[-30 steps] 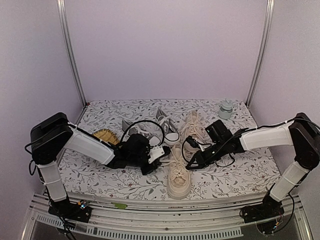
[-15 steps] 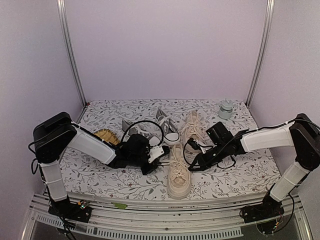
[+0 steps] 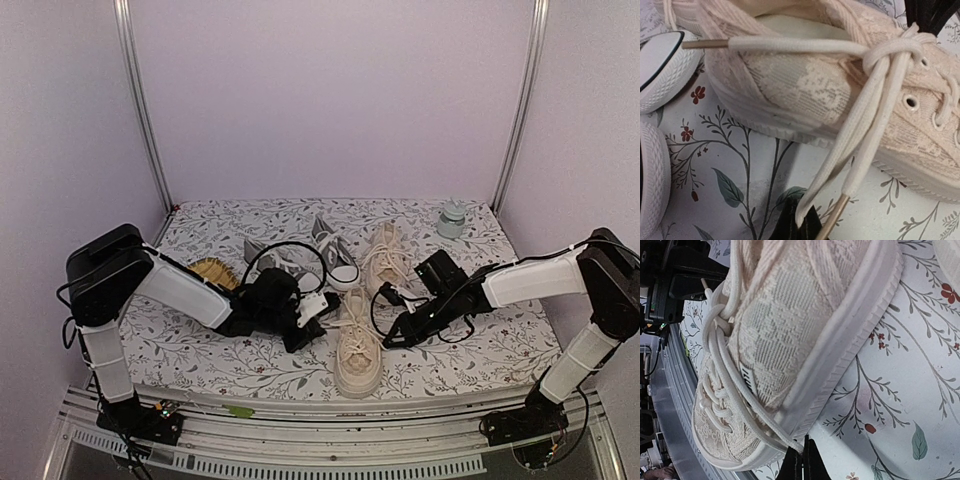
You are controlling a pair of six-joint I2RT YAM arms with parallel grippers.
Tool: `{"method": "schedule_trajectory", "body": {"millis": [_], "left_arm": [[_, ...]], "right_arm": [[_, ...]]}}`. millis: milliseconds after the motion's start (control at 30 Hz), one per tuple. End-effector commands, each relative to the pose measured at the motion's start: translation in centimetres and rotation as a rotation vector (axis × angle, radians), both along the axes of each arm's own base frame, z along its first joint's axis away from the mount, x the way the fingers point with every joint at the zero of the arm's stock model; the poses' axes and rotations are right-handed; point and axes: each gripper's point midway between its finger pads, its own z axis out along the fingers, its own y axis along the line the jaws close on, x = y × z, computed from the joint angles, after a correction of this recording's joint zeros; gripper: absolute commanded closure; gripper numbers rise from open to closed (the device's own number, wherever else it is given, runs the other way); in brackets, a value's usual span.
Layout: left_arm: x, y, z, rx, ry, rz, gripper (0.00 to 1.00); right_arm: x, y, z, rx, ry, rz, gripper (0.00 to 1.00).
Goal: Tie the shoes
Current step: Pull the loops with the shoelace from the shoe.
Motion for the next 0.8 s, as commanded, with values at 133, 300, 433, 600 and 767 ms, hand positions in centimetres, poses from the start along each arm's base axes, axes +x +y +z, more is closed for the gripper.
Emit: {"method": "schedule_trajectory", "body": {"millis": [133,300,433,600,767], "left_arm": [[-3.1,1.5,-3.2,0.041,0.155,-0.003,1.00],[-3.6,1.7,-3.8,0.043,0.170,-0.005,1.00],[-3.9,1.4,-3.5,0.036,0.160,-0.023,1.00],[-4.3,0.8,-2.4,0.022,0.127,-0.056,1.00],[-4.4,0.4,1.3,-0.044,-0.006,-0.066,0.58]], "right_arm": [[-0.4,-1.6,-2.2,-0.061,0.034,-0.013,0.99],[-0.2,-1.5,-2.8,-0.059,0.037,-0.008,0.99],[0.1,-1.3,-2.5,-0.053,0.028,-0.008,0.99],[0.7,-1.0,-1.3,-0.045,0.002,0.000,0.98],[2.5,-0.1,4.1,0.022,-0.133,-0.001,0.58]]}}
